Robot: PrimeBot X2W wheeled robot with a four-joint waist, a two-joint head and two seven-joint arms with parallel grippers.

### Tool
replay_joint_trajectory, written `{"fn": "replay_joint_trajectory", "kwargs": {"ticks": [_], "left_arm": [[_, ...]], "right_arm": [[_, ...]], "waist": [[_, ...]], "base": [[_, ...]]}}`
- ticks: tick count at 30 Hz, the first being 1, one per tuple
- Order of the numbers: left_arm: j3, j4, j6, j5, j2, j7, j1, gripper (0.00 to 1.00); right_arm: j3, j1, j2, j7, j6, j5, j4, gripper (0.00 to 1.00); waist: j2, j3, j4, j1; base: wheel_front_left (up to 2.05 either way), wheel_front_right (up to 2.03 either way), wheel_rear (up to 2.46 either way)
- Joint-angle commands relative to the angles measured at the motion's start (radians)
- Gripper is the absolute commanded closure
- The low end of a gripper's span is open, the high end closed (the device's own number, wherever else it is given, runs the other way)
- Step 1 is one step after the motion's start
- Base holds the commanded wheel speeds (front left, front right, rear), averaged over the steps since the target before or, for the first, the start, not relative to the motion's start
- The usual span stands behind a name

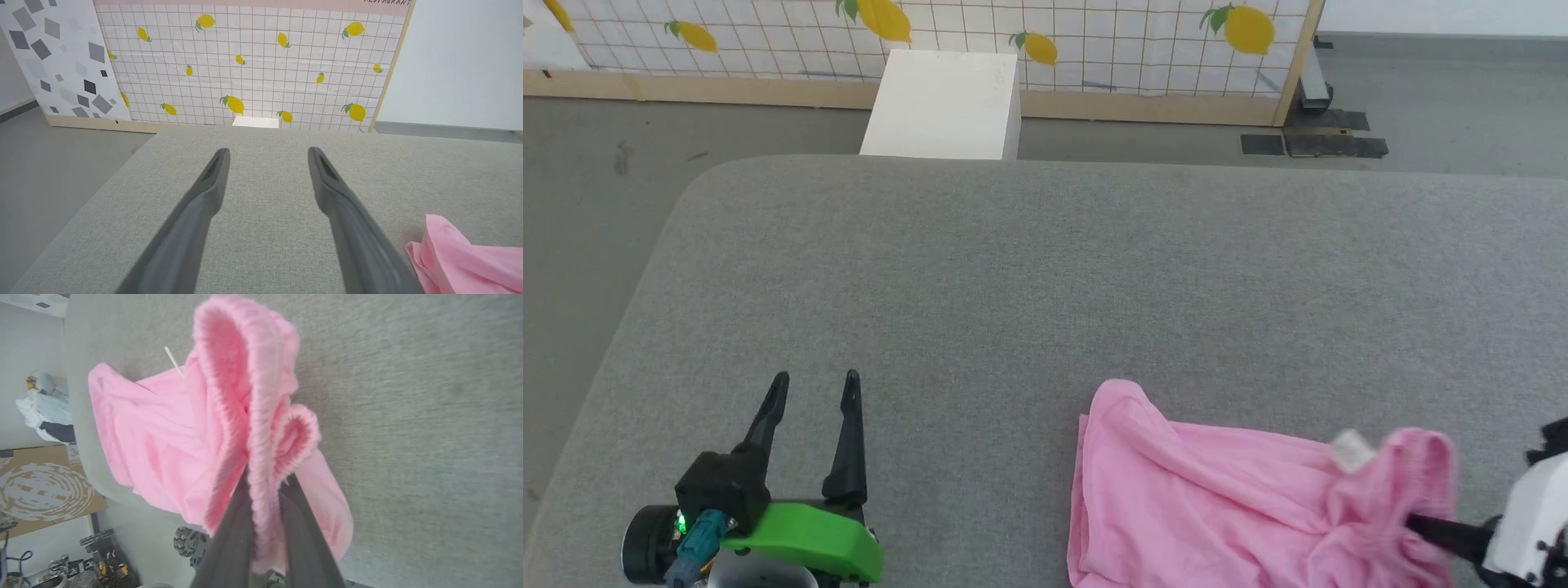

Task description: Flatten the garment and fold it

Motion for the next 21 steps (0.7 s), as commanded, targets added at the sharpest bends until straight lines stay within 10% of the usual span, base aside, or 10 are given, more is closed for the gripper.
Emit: {"fn": "replay_joint_trajectory", "kwargs": {"ticks": [1,11,21], "left_arm": [[-0.001,-0.004,0.003,0.004,0.008,0.005,0.011,0.0],[-0.02,-0.009,-0.001,0.008,0.009,0.023,-0.003,0.0],[-0.027,0.006,-0.024,0.0,0.002,0.013,-0.035,0.0]], "right_arm": [[-0.006,-0.025,0.039,0.028,-0.001,0.046,-0.009,1.0],[0.007,-0.084,0.208,0.142,-0.001,0.326,0.014,1.0],[0.323,-0.128,0.211,-0.151,-0.001,0.326,0.093,1.0]], "waist": [[0.0066,0.0,-0.003,0.0],[0.0066,0.007,-0.001,0.0],[0.0066,0.036,0.041,0.0]], "base": [[0.0,0.0,0.0],[0.0,0.0,0.0],[0.0,0.0,0.0]]}}
